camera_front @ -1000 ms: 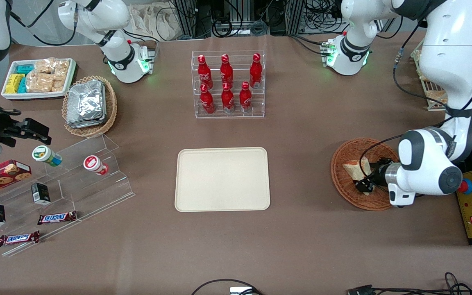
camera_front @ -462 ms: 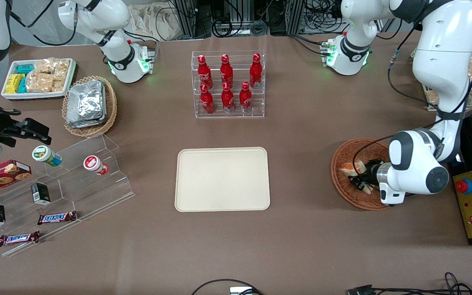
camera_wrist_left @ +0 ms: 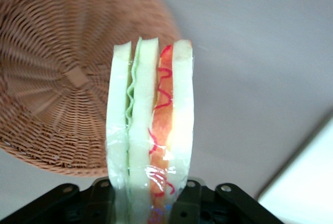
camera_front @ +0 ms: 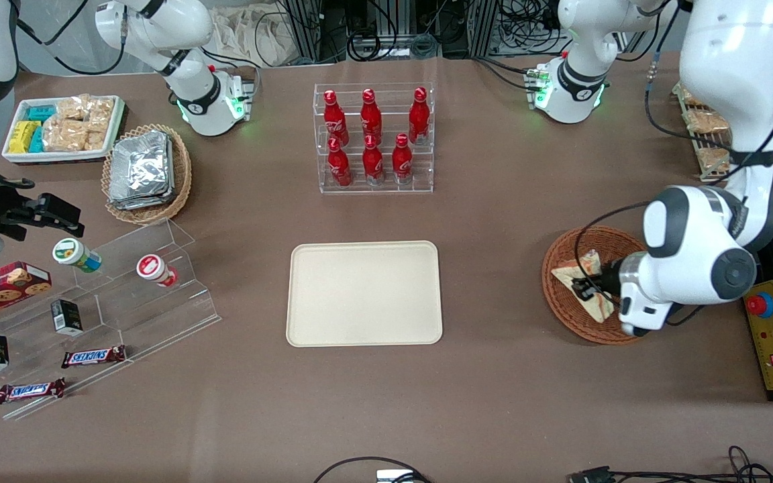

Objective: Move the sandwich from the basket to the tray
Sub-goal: 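Carry the held sandwich from the basket over the cream tray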

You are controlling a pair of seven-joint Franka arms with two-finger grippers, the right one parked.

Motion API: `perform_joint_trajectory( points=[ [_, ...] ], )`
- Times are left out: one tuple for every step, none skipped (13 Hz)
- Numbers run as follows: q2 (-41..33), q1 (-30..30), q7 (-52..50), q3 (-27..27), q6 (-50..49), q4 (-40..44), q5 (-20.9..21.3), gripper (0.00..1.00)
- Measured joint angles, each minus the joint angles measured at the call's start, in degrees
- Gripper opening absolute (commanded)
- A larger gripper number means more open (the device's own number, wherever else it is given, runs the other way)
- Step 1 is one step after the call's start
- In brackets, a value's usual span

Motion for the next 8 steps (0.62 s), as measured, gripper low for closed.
perform_joint_trajectory(
  points=[
    [-0.1,-4.2,1.1,-0.2,-0.8,2.1,2.4,0.00],
    [0.6,-8.8,0.7,-0.3,-0.9,4.0,3.6,0.00],
    [2.0,-13.2,-1.2,-0.3,-0.9,5.6,4.2,0.00],
    [4.2,-17.1,-4.0,-0.2,-0.7,7.2,4.3,0.00],
    [6.8,-19.9,-7.1,-0.2,-0.3,9.1,4.2,0.00],
    [9.6,-21.6,-9.9,-0.3,0.3,11.4,3.9,0.00],
    [12.4,-22.4,-11.5,-0.5,1.4,13.7,3.1,0.00],
    [15.0,-22.8,-12.4,-0.7,3.1,15.7,2.2,0.00]
  ],
)
